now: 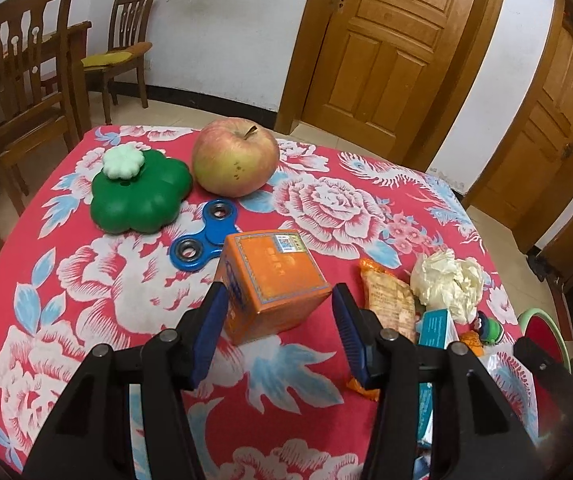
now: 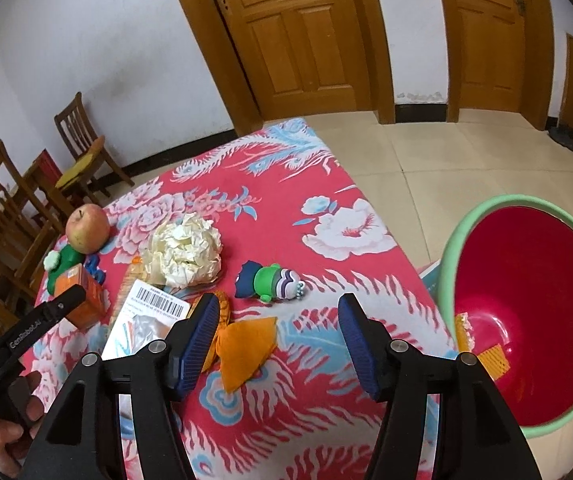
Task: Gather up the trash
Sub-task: 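Grasp the orange box with the left tool while the right tool grasps the green-and-purple toy figure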
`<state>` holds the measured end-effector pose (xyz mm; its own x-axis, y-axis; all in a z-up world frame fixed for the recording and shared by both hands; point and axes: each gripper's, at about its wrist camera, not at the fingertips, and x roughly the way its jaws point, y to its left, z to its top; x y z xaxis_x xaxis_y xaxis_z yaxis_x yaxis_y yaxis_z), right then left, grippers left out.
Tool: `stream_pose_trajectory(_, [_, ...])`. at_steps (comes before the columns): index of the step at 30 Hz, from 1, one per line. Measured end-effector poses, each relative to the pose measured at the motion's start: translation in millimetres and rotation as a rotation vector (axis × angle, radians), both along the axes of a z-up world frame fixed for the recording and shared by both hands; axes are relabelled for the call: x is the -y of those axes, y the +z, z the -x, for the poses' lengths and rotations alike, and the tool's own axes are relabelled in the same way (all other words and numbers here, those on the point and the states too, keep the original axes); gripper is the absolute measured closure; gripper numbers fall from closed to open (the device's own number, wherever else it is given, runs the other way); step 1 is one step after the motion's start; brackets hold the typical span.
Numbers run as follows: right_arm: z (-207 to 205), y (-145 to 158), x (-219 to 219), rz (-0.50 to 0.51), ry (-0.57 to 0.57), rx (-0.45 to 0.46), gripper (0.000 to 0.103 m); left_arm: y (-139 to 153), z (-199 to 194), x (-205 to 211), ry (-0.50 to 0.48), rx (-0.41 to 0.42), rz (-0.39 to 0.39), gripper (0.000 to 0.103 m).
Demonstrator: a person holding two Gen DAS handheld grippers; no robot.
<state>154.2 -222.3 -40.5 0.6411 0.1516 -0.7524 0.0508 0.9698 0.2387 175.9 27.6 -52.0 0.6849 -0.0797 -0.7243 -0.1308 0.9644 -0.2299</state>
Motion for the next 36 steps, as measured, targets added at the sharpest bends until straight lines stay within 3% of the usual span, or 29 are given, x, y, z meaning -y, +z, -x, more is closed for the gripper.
stream_pose_trajectory(13, [-23.3, -14.2, -12.7, 0.026, 0.025, -0.030, 0.040, -20.8, -10.4, -6.6, -0.004, -0.056, 0.066, 0.049])
stream_pose_trajectory(24, [-27.2, -19.1, -13.3, 0.022, 0.005, -0.036, 0.040, -20.7, -7.6, -3.4, -0.047, -0.022, 0.072, 0.050])
stream_pose_trajectory(26, [-26.2, -19.0, -14.3, 0.037, 0.004, -0.034, 0.043, -18.8, -6.0, -2.2, -0.054, -0.015, 0.073, 0.050])
stream_pose_trajectory(27, [-25.6, -19.3, -15.3, 0.058, 0.001, -0.035, 0.052, -17.7, -5.3, -1.9, -0.056, -0.012, 0.074, 0.051])
stream_pose_trajectory(28, [-25.6, -19.7, -15.9, 0.066, 0.004, -0.031, 0.054, -15.6, -3.8, -1.3, -0.059, -0.006, 0.073, 0.051])
stream_pose_trajectory(36, [-23.9, -19.3, -17.3, 0.075, 0.014, -0.032, 0.054, 0.2, 9.7, 2.1, -0.094, 0.038, 0.076, 0.052])
